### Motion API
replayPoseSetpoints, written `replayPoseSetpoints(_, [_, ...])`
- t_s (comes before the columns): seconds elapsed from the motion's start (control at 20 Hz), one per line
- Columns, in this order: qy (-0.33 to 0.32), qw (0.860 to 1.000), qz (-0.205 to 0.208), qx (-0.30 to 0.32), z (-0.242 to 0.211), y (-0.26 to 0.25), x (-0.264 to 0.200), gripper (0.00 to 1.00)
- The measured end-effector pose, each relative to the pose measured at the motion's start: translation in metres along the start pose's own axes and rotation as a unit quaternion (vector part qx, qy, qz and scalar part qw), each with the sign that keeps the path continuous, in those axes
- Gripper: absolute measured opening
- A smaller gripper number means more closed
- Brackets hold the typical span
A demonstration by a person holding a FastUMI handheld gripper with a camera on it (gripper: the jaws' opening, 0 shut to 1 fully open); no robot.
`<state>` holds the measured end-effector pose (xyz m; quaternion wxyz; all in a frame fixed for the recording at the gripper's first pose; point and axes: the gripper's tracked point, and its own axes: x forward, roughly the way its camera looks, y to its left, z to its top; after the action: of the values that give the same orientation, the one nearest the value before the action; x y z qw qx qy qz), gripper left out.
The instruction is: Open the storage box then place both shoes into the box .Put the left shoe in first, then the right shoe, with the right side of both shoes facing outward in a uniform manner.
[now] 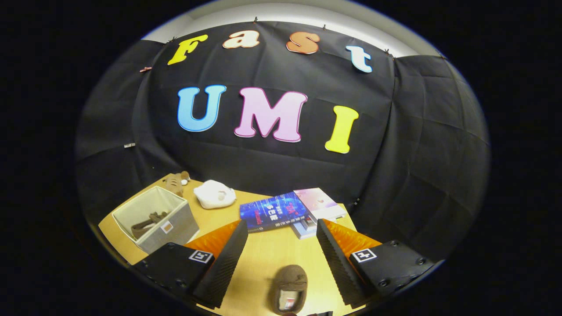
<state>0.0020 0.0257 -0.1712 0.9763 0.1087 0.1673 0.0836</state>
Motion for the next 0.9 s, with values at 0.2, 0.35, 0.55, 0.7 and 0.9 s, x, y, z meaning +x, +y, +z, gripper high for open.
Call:
replayPoseSetpoints(0.2, [0.044,0.999,-0.012,0.018,-0.069,-0.045,-0.001,0.98])
replayPoseSetpoints(0.35, [0.093,0.995,-0.013,0.016,-0.126,-0.059,0.001,0.98])
replayPoseSetpoints(0.55, [0.157,0.988,-0.001,-0.002,-0.198,-0.062,0.001,0.98])
replayPoseSetpoints(0.7, [0.199,0.980,0.005,-0.006,-0.236,-0.058,0.005,0.97])
replayPoseSetpoints(0.9, [0.228,0.974,0.001,-0.017,-0.260,-0.059,0.025,0.94])
